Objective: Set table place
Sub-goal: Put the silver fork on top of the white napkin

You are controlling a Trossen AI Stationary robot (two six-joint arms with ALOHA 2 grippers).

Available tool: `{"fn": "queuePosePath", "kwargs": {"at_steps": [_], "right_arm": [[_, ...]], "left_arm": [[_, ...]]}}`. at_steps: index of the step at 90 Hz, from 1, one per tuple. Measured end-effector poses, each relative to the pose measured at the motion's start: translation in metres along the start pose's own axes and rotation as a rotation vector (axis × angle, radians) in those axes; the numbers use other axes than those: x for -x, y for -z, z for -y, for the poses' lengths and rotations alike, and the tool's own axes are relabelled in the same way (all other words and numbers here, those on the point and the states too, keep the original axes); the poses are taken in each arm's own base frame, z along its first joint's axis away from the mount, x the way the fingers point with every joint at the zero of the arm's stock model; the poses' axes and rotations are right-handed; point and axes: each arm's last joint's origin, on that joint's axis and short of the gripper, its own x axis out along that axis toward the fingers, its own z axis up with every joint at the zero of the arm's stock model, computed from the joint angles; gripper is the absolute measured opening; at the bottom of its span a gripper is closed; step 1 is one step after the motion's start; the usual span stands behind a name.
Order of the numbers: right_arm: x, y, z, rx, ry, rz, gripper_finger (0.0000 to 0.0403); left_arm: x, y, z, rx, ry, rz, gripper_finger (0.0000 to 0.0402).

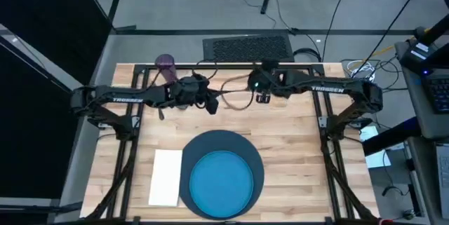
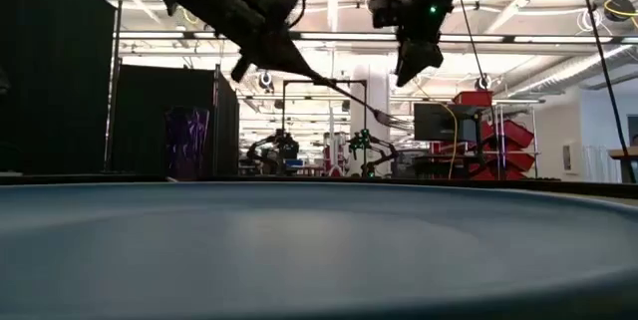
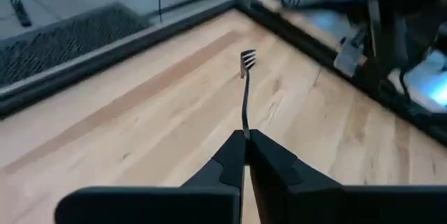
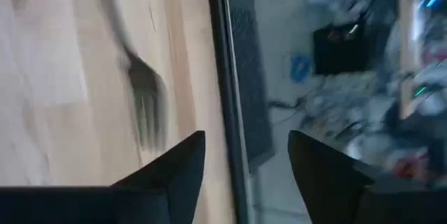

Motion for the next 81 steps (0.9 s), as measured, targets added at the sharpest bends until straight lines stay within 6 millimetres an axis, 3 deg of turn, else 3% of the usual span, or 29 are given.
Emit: {"fn": "queuePosePath", "kwargs": {"at_steps": [20,47,67,81], "right_arm": [[-0.014,0.02,0.025,-0.186,-0.05,-0.06,0.0188],[-0.044,0.049,0.01,-0.213,-0.064,-0.182,0.0188],[-0.051,0.053,0.002,-0.267,-0.073,-0.177,0.0188],[-0.051,0.05,0.0,-0.289,-0.168,-0.123,0.0188]], "left_arm": [[0.055,0.006,0.018,0.069,-0.073,-0.014,0.0],[0.133,0.035,0.042,0.272,-0.134,0.041,0.0],[0.166,0.06,0.066,0.451,-0.075,0.183,0.0],[0.177,0.076,0.087,0.478,-0.035,0.332,0.0]]}}
